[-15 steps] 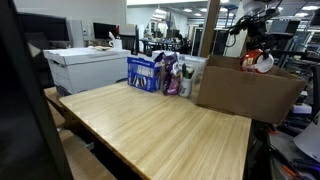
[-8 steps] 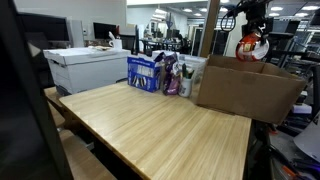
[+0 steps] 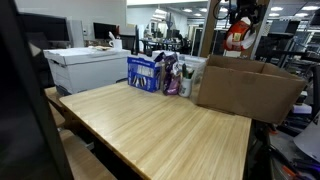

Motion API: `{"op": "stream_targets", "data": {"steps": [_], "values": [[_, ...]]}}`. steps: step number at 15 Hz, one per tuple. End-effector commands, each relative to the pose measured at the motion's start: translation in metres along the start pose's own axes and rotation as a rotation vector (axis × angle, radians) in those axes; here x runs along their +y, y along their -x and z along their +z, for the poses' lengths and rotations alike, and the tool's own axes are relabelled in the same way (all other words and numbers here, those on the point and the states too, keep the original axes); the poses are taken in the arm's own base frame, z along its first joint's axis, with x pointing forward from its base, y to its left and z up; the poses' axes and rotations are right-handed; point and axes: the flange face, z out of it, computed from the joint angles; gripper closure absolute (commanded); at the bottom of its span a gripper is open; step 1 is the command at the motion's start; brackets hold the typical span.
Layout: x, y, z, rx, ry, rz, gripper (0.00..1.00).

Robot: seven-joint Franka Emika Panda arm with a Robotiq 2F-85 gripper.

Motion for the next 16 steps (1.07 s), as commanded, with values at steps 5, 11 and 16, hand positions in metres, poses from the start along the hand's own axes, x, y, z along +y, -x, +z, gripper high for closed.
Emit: {"op": "stream_targets", "data": {"steps": [5,11,16], "values": [[0.009,0.057,-0.046,0.004,-0.237,-0.257,0.57],[0.007,0.073,-0.058,-0.066,-0.38,-0.45,0.57],[-0.008,0.071,-0.057,-0.13,-0.491,-0.605,0.57]]}}
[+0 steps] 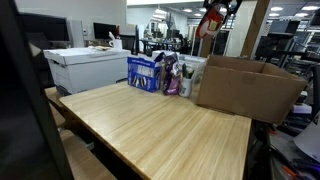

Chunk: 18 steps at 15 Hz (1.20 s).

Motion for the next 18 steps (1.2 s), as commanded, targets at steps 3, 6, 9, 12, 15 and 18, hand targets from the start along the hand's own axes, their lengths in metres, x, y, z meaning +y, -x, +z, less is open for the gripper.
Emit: {"op": "stream_targets", "data": {"steps": [3,6,9,12,15,18], "values": [[-0.004,-0.014,0.013,-0.109,-0.146,-0.174,0.57],[-0.005,-0.018,0.025,-0.154,-0.202,-0.267,0.57],[-0.01,-0.014,0.035,-0.207,-0.252,-0.361,0.57],[-0.02,0.002,0.041,-0.281,-0.293,-0.445,0.57],[-0.025,0.027,0.044,-0.368,-0.321,-0.542,0.57],[-0.028,0.051,0.045,-0.445,-0.347,-0.649,0.57]]}}
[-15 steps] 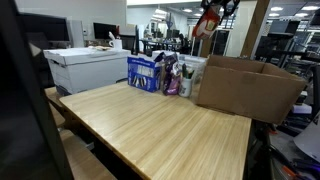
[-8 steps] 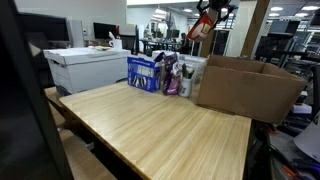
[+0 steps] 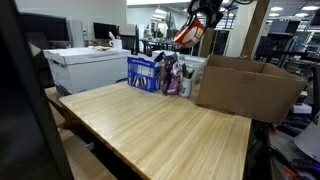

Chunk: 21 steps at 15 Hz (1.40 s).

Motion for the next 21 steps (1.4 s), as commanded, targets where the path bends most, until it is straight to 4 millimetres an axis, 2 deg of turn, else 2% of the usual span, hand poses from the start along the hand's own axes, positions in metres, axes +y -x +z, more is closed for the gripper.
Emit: {"op": "stream_targets", "data": {"steps": [1,8,16,21], "values": [[-0.019,0.017,0.014,-0.105,-0.061,-0.141,0.57],[-0.033,0.042,0.047,-0.251,-0.118,-0.391,0.57],[-0.049,0.072,0.104,-0.452,-0.151,-0.663,0.57],[-0.058,0.09,0.132,-0.588,-0.151,-0.831,0.57]]}}
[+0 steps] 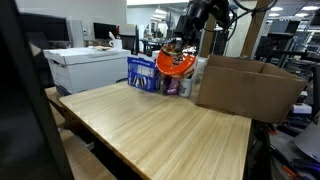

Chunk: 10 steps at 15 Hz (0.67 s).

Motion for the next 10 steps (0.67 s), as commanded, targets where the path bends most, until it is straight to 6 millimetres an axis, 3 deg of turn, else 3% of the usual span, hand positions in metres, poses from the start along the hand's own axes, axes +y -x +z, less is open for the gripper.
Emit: {"op": "stream_targets", "data": {"steps": [1,10], "values": [[-0.011,-0.011,0.019,-0.113,-0.034,-0.144,0.57],[-0.025,-0.012,0.065,-0.36,-0.068,-0.427,0.57]]}}
